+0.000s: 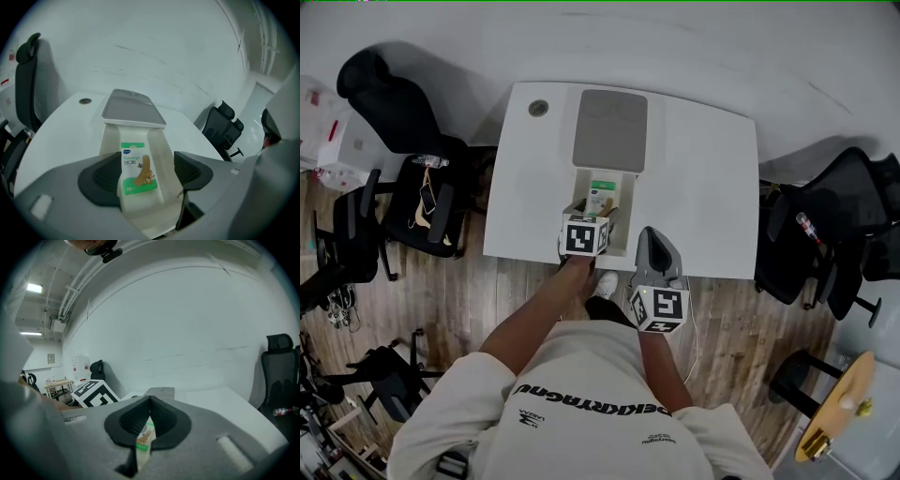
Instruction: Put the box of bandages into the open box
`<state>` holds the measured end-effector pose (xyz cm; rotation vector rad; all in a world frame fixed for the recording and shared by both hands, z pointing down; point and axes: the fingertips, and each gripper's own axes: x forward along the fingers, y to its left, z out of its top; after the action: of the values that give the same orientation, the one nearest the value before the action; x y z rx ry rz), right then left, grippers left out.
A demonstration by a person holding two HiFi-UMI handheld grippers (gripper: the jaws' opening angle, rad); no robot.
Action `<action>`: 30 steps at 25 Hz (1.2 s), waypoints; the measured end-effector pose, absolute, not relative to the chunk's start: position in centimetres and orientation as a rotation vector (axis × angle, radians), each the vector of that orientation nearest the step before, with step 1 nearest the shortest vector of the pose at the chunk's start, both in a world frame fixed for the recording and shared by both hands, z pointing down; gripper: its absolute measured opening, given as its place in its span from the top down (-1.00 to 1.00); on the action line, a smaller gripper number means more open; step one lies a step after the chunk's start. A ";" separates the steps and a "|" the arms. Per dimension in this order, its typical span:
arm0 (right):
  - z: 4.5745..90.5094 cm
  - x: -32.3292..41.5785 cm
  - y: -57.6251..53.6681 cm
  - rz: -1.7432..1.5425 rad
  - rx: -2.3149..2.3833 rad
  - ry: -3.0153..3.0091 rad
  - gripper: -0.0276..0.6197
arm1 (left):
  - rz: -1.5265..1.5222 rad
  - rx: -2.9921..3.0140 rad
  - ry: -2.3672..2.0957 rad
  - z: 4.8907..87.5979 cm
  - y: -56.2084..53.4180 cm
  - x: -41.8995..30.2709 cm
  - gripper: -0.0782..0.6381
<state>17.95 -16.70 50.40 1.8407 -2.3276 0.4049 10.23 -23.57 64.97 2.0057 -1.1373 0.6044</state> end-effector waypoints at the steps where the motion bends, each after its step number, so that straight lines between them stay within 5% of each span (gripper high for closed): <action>1: 50.2 17.7 -16.6 0.400 1.844 -2.328 0.92 | 0.595 2.015 -1.139 64.6 -23.5 10.0 -0.19; 30: 45.8 12.8 -11.7 0.274 1.950 -2.301 0.92 | 0.371 2.295 -1.130 54.8 -17.2 4.8 0.43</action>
<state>12.79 -11.68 45.85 1.9498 -2.3008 0.2738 4.82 -17.19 54.76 2.2950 -1.1299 0.3707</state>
